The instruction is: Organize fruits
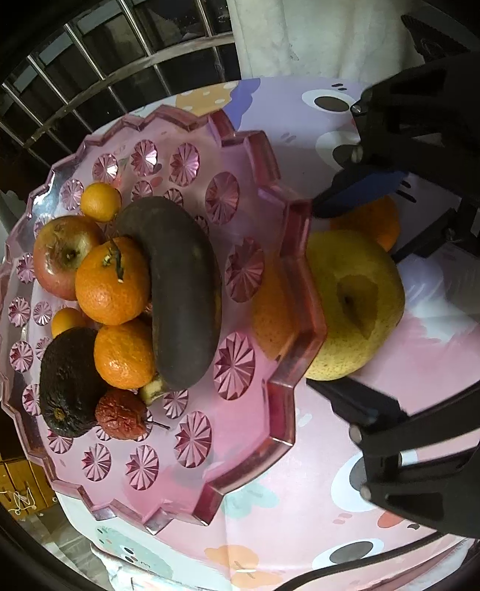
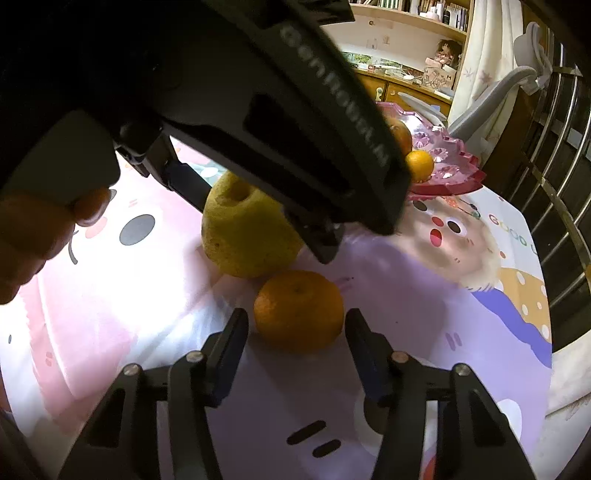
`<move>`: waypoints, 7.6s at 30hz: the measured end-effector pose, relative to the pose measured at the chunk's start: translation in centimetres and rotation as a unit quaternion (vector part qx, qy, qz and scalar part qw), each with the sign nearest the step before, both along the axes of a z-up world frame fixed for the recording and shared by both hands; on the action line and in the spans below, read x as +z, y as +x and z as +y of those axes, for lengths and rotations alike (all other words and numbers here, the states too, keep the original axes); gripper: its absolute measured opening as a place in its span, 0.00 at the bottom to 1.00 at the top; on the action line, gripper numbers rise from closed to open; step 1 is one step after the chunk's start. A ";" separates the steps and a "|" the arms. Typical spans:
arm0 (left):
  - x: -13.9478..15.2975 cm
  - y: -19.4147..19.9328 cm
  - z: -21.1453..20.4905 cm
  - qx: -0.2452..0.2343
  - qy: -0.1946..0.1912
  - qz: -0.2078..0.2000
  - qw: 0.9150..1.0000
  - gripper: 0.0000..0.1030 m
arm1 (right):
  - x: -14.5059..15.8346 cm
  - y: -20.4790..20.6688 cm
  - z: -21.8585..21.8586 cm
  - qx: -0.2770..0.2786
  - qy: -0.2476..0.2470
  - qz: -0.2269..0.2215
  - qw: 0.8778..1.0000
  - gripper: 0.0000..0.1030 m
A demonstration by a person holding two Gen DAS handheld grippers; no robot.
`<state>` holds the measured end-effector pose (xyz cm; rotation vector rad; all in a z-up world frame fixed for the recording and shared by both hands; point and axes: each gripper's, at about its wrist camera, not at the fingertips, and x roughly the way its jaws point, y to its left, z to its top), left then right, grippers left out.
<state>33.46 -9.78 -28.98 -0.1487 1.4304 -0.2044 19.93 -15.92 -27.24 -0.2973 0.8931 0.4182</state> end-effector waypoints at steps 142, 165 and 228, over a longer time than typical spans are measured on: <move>13.0 -23.9 18.0 0.019 -0.046 -0.059 0.997 0.84 | 12.1 -13.6 5.0 -0.198 0.052 0.132 0.970 0.83; 25.3 -33.1 12.4 0.031 0.038 -0.187 0.981 0.95 | 24.2 -23.5 1.6 -0.217 0.072 0.071 0.971 0.89; 25.9 -32.7 12.6 0.057 0.083 -0.205 0.973 0.99 | 24.9 -22.6 1.8 -0.210 0.073 0.053 0.973 1.00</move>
